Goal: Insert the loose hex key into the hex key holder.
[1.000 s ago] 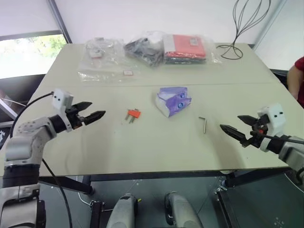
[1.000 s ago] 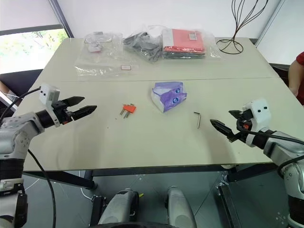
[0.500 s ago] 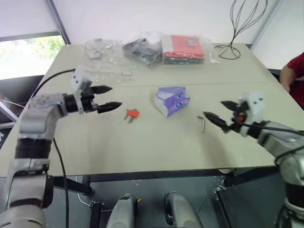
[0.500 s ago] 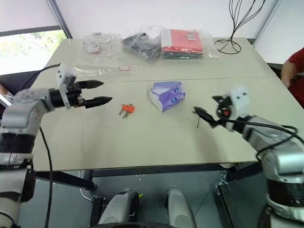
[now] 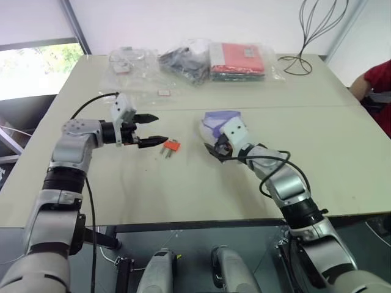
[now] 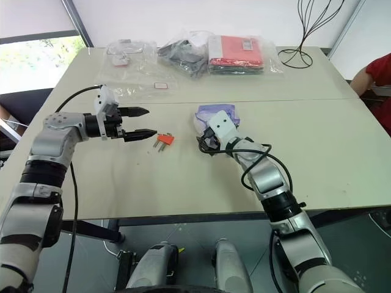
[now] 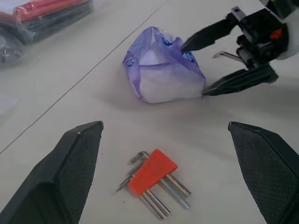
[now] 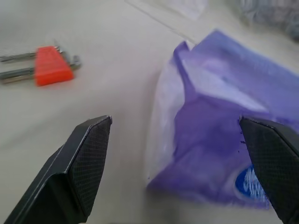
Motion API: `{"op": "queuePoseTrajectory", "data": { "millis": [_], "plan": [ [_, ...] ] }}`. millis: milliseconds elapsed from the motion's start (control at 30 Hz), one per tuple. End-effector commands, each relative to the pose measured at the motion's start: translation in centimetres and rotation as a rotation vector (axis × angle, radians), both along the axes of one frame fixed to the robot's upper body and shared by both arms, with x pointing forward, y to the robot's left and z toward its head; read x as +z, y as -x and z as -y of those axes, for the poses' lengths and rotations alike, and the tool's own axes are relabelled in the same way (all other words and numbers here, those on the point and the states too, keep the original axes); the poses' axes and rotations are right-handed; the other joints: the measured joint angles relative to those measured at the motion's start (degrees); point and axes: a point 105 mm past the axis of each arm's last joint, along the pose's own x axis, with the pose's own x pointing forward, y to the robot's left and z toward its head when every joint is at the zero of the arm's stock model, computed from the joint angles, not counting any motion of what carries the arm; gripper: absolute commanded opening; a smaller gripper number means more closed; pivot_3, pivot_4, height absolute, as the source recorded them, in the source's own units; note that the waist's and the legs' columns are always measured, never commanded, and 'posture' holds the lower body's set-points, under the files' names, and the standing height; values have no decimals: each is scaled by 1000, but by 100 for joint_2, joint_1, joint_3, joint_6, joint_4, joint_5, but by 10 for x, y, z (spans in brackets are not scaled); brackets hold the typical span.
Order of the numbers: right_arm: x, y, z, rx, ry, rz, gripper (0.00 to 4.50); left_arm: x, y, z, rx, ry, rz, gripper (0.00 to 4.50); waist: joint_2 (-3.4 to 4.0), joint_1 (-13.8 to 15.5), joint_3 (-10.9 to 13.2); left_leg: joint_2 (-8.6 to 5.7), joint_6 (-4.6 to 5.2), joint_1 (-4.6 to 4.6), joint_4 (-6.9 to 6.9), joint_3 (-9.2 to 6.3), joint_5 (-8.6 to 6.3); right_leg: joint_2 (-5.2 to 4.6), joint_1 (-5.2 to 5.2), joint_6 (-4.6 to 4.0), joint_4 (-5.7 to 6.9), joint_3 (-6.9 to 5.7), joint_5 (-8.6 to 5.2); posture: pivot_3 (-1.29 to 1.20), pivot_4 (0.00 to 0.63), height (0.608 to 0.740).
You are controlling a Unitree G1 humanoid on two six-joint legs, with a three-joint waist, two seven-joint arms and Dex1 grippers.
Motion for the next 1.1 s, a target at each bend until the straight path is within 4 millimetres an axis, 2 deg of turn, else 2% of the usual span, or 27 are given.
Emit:
{"op": "queuePoseTrajectory", "data": {
  "millis": [33, 67, 167, 400, 533, 667, 733, 800, 833, 1000, 1100],
  "plan": [
    [2, -15, 5, -43, 107, 83, 4500, 14, 3, -3, 20, 24, 52, 4478, 0, -9, 0, 0, 0, 0, 0, -1, 0, 0, 0, 0, 0, 0, 0, 0, 150, 740],
    [1, -18, 7, -50, 119, 85, 4500, 13, 4, -3, 23, 26, 51, 4478, 0, -6, 0, 0, 0, 1, 0, 2, 0, 0, 0, 0, 0, 0, 0, 0, 150, 740],
    [-15, -23, 7, -33, 188, 57, 3624, 8, 7, -6, 48, 29, 50, 4500, 0, -21, 0, 0, 0, 2, 0, 2, 0, 0, 0, 0, 0, 1, 0, 0, 150, 740],
    [-16, -28, 8, -30, 205, 69, 49, 7, 10, -7, 71, 37, 54, 4500, 0, -19, 0, 2, -1, 8, 0, 0, 1, 2, 4, -3, 7, 1, 2, 0, 150, 740],
    [-7, -31, 13, -57, 229, 109, 49, 7, 9, -5, 72, 41, 57, 4500, 0, -18, 0, 1, -3, 14, 3, 0, 2, 2, 10, -5, 8, 1, 3, 0, 150, 740],
    [33, -37, 36, -160, 297, 286, 49, 6, 8, -1, 66, 47, 60, 4500, 2, -2, 1, 1, -3, 11, 3, -1, 2, 2, 8, -5, 8, 1, 3, 0, 150, 740],
    [55, -40, 65, -273, 347, 365, 49, 6, 7, 2, 62, 54, 60, 4500, 2, 5, 1, -1, -3, 6, 3, 0, 2, -2, 5, -4, 7, 0, 3, 0, 150, 740],
    [73, -39, 119, -438, 429, 414, 49, 4, 7, 7, 54, 65, 57, 4500, 2, 23, 1, -2, -3, 3, 2, 2, 2, -7, 3, -4, 4, 1, 3, 0, 150, 740],
    [76, -37, 139, -494, 455, 419, 49, 3, 7, 9, 51, 69, 55, 4500, 2, 38, 1, -3, -3, 3, 2, 0, 2, -9, 4, -4, 4, 1, 3, 0, 150, 740],
    [64, -11, 236, -729, 543, 326, 49, -2, 7, 17, 34, 83, 43, 4500, 0, 16, 0, -8, -2, 3, -6, 3, 1, -9, 9, -4, -9, 1, 3, 0, 150, 740],
    [55, 8, 275, -840, 528, 264, 49, -5, 9, 21, 25, 87, 35, 4500, 1, -20, 0, -6, -1, 5, -9, 4, 1, -4, 9, -4, -6, 2, 3, 0, 150, 740]
  ]
}}
